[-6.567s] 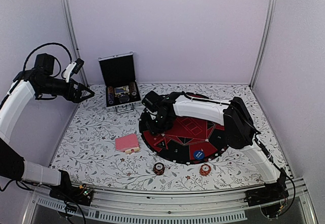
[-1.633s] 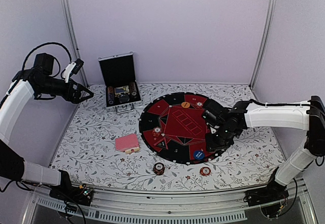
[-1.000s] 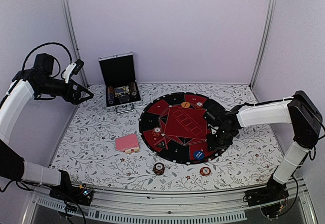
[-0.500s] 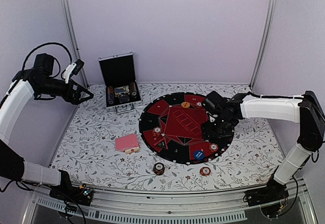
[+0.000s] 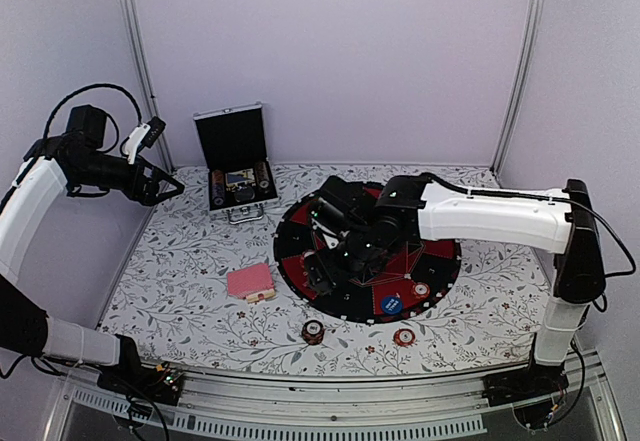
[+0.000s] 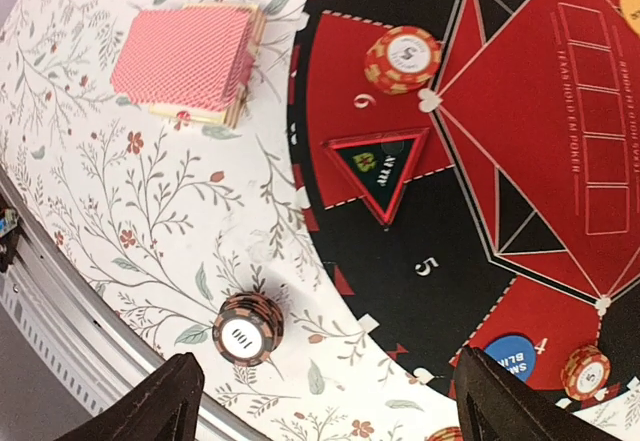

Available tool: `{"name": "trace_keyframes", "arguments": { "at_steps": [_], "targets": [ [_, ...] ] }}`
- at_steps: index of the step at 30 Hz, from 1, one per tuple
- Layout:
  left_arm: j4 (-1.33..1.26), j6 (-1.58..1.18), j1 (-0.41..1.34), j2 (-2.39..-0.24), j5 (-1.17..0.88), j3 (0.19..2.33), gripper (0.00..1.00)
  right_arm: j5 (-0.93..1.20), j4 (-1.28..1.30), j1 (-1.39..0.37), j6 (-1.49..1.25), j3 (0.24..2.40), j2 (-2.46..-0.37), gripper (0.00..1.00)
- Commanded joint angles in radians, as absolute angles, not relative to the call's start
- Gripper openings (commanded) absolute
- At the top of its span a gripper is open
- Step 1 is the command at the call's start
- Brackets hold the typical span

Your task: Distribute texas hold em gaming equipment

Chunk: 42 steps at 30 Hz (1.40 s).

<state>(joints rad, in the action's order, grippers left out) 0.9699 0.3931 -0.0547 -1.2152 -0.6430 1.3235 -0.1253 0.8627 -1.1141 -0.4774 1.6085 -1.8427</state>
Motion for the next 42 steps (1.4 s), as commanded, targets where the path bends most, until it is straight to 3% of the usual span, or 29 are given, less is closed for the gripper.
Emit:
{"name": "trace_keyframes", "arguments": {
  "at_steps": [1, 15, 24, 42],
  "targets": [
    [0.963, 0.385, -0.06, -1.207, -0.649, 1.319, 1.0, -0.062, 0.906, -1.157, -0.444, 1.679, -1.929, 0.91],
    [0.973, 0.388, -0.059, -1.2, -0.645, 1.326, 1.0, 0.05, 0.88, -1.212, -0.397, 1.716, -2.068, 0.89],
    [0.981, 0.388, -0.059, -1.198, -0.648, 1.34, 1.0, 0.02, 0.892, -1.236, -0.391, 1.744, -2.143, 0.78],
    [0.988, 0.397, -0.06, -1.195, -0.642, 1.347, 1.0, -0.028, 0.893, -1.251, -0.389, 1.744, -2.177, 0.67]
  ]
}}
